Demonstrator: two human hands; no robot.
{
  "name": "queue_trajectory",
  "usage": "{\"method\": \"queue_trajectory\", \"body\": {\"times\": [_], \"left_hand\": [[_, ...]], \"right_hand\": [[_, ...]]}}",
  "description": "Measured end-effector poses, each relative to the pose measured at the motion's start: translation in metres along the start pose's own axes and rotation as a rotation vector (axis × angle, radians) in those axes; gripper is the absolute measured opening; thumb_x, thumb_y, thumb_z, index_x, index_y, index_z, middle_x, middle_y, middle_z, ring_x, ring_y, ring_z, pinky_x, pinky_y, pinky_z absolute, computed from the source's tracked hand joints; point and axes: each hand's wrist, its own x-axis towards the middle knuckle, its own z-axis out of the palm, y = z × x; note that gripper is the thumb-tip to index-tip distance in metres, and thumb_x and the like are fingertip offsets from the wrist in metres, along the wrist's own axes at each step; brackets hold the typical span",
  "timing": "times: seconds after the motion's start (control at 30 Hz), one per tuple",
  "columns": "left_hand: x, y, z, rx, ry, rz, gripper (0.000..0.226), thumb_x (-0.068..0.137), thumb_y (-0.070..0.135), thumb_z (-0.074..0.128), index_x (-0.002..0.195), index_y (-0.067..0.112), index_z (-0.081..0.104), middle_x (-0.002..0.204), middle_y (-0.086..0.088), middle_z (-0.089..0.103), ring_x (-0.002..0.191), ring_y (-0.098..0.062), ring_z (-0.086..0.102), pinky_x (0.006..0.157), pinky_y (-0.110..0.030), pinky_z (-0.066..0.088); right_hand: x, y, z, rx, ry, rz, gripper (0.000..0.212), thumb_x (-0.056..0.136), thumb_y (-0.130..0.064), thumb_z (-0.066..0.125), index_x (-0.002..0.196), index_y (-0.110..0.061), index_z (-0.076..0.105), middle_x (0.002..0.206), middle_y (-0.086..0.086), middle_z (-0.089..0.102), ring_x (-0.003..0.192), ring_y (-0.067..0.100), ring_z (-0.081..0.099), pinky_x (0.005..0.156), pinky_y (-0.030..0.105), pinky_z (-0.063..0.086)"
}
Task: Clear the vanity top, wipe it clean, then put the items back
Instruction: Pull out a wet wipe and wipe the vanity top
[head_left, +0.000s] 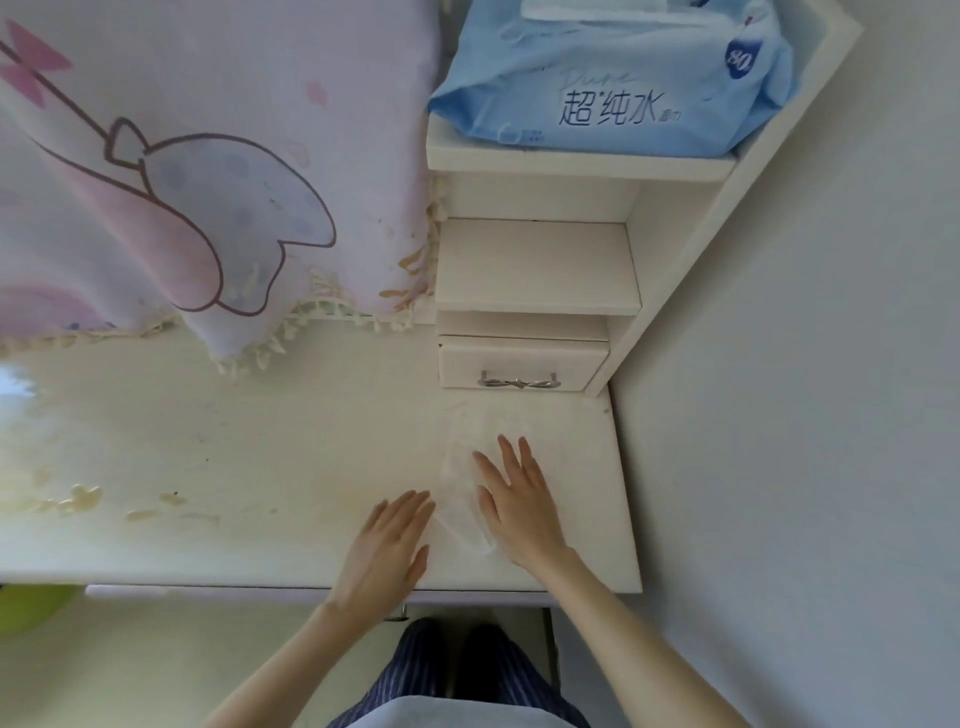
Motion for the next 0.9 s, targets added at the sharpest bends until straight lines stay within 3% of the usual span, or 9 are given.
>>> {"method": "queue_trajectory", "body": {"times": [0.07,0.13,0.2,0.27,0.37,0.5,0.73,0.9], "left_hand": [[-0.014,0.011,0.013,-0.027,-0.015,0.032,0.044,0.088,0.025,0.035,0.120,0.007,0.060,0.126,-0.008,0.060,0.115,-0.025,0.057,0.105,-0.034,0.026],[-0.029,0.018,0.024,-0.062,-0.039,0.038,0.046,0.096,0.024,0.024,0.123,0.008,0.057,0.130,-0.007,0.057,0.120,-0.024,0.052,0.110,-0.032,0.019],[-0.045,0.022,0.036,-0.111,-0.052,0.025,0.053,0.097,0.026,0.014,0.126,0.009,0.055,0.134,-0.006,0.053,0.126,-0.024,0.047,0.112,-0.030,0.014],[-0.056,0.025,0.045,-0.123,-0.074,0.022,0.053,0.098,0.027,0.014,0.130,0.009,0.052,0.140,-0.006,0.047,0.133,-0.024,0.035,0.112,-0.031,0.014],[-0.063,0.025,0.051,-0.072,-0.096,0.039,0.051,0.099,0.028,0.014,0.137,0.010,0.042,0.147,-0.006,0.035,0.139,-0.024,0.021,0.112,-0.035,0.016],[-0.065,0.025,0.057,-0.053,-0.078,0.029,0.051,0.099,0.027,0.013,0.139,0.009,0.038,0.149,-0.007,0.032,0.140,-0.024,0.018,0.112,-0.038,0.015],[-0.065,0.024,0.058,-0.062,-0.023,0.079,0.047,0.092,0.021,0.035,0.138,0.008,0.041,0.147,-0.009,0.034,0.140,-0.025,0.020,0.113,-0.039,0.016],[-0.074,0.017,0.050,-0.101,0.000,0.059,0.046,0.097,0.020,0.021,0.138,0.007,0.038,0.146,-0.009,0.035,0.139,-0.025,0.024,0.112,-0.040,0.019]], "right_hand": [[0.019,-0.008,0.020,-0.076,-0.049,0.075,0.069,0.091,-0.054,-0.008,0.148,-0.025,0.019,0.156,0.014,0.006,0.141,0.039,-0.006,0.114,0.049,-0.001],[0.033,-0.013,0.039,-0.131,-0.065,0.142,0.058,0.094,-0.049,0.013,0.144,-0.026,0.031,0.152,0.018,0.023,0.138,0.046,0.009,0.111,0.059,0.005],[0.043,-0.011,0.051,-0.161,-0.056,0.150,0.054,0.091,-0.046,0.024,0.140,-0.027,0.038,0.148,0.017,0.033,0.136,0.047,0.019,0.106,0.061,0.009],[0.050,-0.002,0.048,-0.201,-0.070,0.114,0.055,0.091,-0.048,0.020,0.142,-0.032,0.034,0.151,0.013,0.029,0.138,0.044,0.016,0.107,0.061,0.005],[0.055,0.024,0.037,-0.264,-0.056,0.097,0.059,0.088,-0.051,0.005,0.145,-0.040,0.015,0.157,0.003,0.008,0.142,0.037,-0.004,0.107,0.064,-0.007],[0.030,0.048,0.038,-0.278,-0.020,0.155,0.054,0.091,-0.052,0.015,0.144,-0.041,0.021,0.155,0.011,0.017,0.139,0.046,0.004,0.102,0.072,0.003],[-0.003,0.029,0.057,-0.303,-0.008,0.026,0.056,0.094,-0.057,0.006,0.145,-0.038,0.020,0.154,0.017,0.016,0.137,0.050,0.003,0.104,0.069,0.005],[0.000,0.002,0.069,-0.328,-0.002,-0.192,0.056,0.092,-0.054,0.027,0.145,-0.038,0.018,0.153,0.018,0.017,0.137,0.052,0.007,0.103,0.069,0.011]]}}
